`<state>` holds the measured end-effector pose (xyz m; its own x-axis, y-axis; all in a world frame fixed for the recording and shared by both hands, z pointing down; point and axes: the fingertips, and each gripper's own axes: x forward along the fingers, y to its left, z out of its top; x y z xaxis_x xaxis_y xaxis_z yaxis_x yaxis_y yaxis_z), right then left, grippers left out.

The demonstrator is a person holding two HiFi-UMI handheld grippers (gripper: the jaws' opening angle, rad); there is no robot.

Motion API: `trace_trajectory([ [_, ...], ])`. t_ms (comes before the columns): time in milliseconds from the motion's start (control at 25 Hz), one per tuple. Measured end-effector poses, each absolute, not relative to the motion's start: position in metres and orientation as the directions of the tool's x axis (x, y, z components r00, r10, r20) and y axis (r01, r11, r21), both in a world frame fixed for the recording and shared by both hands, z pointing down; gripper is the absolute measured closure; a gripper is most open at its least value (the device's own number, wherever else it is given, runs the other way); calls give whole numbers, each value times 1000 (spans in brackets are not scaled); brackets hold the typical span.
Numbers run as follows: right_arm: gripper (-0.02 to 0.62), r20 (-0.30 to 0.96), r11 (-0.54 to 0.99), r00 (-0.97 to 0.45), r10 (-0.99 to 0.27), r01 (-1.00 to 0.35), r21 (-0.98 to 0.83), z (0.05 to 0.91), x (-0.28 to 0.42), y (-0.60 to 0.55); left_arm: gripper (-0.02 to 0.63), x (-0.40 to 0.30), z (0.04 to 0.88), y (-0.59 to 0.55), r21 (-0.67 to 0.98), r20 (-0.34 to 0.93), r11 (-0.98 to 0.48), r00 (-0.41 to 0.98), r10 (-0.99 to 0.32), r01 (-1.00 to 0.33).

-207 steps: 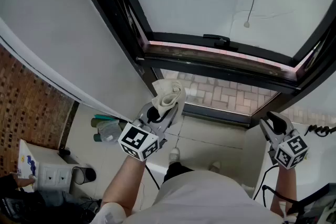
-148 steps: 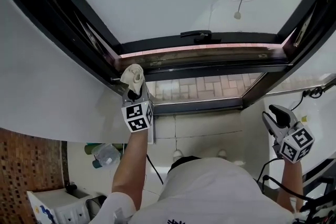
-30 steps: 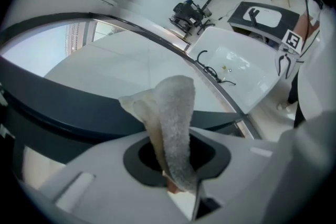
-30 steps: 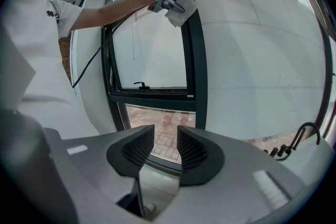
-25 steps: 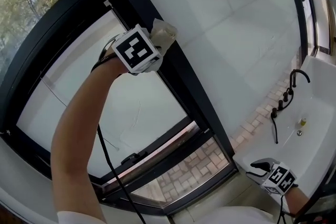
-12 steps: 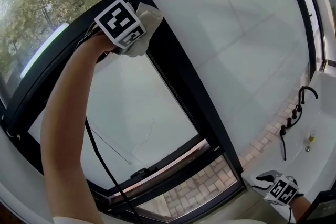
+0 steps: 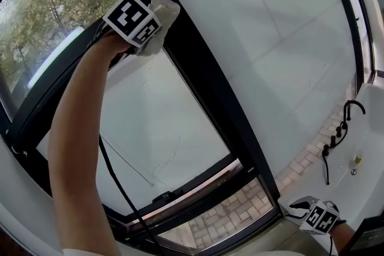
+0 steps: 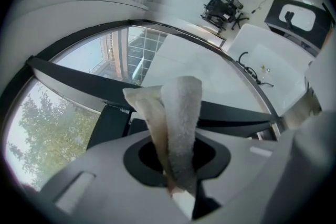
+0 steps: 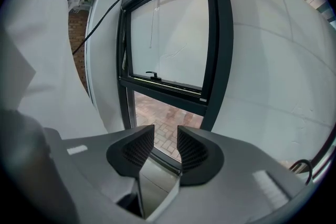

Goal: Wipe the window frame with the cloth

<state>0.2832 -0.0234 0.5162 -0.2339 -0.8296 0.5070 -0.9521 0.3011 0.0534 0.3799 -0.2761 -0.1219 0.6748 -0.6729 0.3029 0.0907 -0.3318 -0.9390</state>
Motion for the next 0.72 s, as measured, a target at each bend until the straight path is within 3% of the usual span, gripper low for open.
trace_trajectory([
  [320,457,520,343,-262,-813,-937,64,516,272,-34,512,335,-127,-281,-898,258,-438,756,-602,-42],
  [720,459,540,513,-391,-746,-854,91,512,221,-80,512,199,-142,-325,-844,190,-490,732,-655,-219],
])
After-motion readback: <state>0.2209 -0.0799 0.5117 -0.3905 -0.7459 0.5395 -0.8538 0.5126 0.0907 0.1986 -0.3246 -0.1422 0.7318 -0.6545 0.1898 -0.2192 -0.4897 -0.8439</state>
